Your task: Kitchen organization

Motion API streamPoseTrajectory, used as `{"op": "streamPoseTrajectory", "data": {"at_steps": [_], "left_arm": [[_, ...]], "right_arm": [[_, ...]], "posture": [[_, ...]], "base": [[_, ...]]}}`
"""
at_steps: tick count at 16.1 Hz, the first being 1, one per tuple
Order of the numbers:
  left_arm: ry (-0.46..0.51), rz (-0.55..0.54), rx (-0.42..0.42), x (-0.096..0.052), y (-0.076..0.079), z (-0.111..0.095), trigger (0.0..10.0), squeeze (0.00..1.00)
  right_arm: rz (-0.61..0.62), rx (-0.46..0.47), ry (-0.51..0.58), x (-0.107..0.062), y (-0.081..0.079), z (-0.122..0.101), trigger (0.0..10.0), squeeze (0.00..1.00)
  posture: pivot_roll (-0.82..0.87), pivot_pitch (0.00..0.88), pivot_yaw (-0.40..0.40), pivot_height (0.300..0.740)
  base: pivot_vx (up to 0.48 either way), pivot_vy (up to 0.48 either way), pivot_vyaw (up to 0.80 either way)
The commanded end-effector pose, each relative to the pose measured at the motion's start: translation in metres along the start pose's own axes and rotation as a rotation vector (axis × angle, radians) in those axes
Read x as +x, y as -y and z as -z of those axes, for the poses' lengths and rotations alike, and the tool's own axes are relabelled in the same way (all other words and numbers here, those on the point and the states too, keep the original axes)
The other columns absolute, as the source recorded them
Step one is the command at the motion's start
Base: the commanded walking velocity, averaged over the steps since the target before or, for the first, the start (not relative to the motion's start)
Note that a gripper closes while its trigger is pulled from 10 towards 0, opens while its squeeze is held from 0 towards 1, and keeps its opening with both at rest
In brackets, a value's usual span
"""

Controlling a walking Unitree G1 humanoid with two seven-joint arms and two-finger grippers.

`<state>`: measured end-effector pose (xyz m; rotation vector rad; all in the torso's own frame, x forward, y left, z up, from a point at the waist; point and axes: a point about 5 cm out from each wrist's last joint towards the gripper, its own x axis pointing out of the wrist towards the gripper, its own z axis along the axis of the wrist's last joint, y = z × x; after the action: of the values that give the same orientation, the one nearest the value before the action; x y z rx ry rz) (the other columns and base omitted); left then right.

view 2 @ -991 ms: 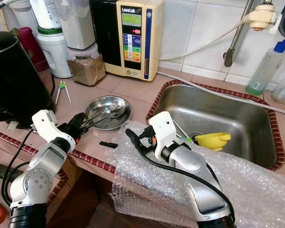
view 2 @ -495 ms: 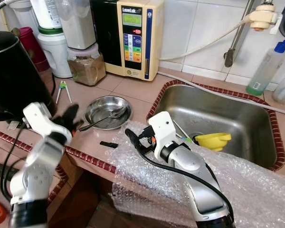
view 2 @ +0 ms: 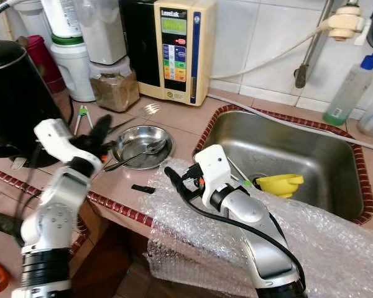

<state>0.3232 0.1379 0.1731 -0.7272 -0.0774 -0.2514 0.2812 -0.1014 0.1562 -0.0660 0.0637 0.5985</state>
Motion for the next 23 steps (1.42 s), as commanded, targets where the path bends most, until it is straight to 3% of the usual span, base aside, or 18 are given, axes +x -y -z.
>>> {"op": "streamPoseTrajectory", "data": {"at_steps": [1,2,3,7,11,12,14,17,19,21,23], "left_arm": [[-0.030,0.073,-0.034,0.005,0.014,0.006,0.0,0.00],[-0.039,0.096,-0.046,0.005,0.018,0.008,0.0,0.00],[-0.070,0.150,-0.074,0.004,0.029,0.015,0.0,0.00],[-0.136,0.236,-0.106,0.004,0.042,0.029,0.0,0.00],[-0.183,0.326,-0.140,0.006,0.059,0.038,0.0,0.00],[-0.204,0.346,-0.149,0.005,0.062,0.043,0.0,0.00],[-0.216,0.362,-0.141,0.004,0.065,0.047,0.0,0.00],[-0.222,0.378,-0.142,0.005,0.068,0.049,0.0,0.00],[-0.226,0.386,-0.142,0.005,0.070,0.050,0.0,0.00],[-0.227,0.386,-0.144,0.004,0.069,0.050,0.0,0.00],[-0.229,0.387,-0.145,0.004,0.070,0.051,0.0,0.00]], "right_arm": [[0.057,0.086,0.067,0.001,0.010,-0.009,10.0,0.55],[0.082,0.156,0.101,0.002,0.014,-0.013,10.0,0.00],[0.128,0.292,0.152,0.003,0.020,-0.017,10.0,0.00],[0.204,0.503,0.220,0.007,0.028,-0.020,10.0,0.00],[0.227,0.647,0.250,0.015,0.031,-0.021,10.0,0.00],[0.231,0.765,0.290,0.021,0.034,-0.025,10.0,0.00],[0.236,0.871,0.303,0.030,0.036,-0.027,10.0,0.00],[0.232,0.938,0.304,0.045,0.037,-0.030,10.0,0.00],[0.218,0.955,0.306,0.051,0.035,-0.032,0.0,0.00],[0.205,1.024,0.311,0.057,0.033,-0.032,0.0,0.00],[0.204,1.038,0.308,0.063,0.032,-0.033,0.0,0.00]], "posture": [[-0.04,0.000,0.036,0.740],[-0.04,0.000,0.036,0.740],[-0.04,0.000,0.037,0.740],[-0.04,0.000,0.037,0.740],[-0.04,0.001,0.038,0.740],[-0.05,0.000,0.038,0.740],[-0.05,0.000,0.039,0.740],[-0.04,0.002,0.033,0.740],[-0.04,0.005,0.029,0.740],[-0.04,0.006,0.026,0.740],[-0.04,0.007,0.023,0.740]], "base": [[0.000,0.000,0.00],[0.000,0.000,0.00],[0.000,0.000,0.00],[0.000,0.000,0.00],[0.000,0.000,0.00],[0.000,0.000,0.00],[0.000,0.000,0.00],[0.000,0.000,0.00],[0.000,0.000,0.00],[0.000,0.000,0.00],[0.000,0.000,0.00]]}}
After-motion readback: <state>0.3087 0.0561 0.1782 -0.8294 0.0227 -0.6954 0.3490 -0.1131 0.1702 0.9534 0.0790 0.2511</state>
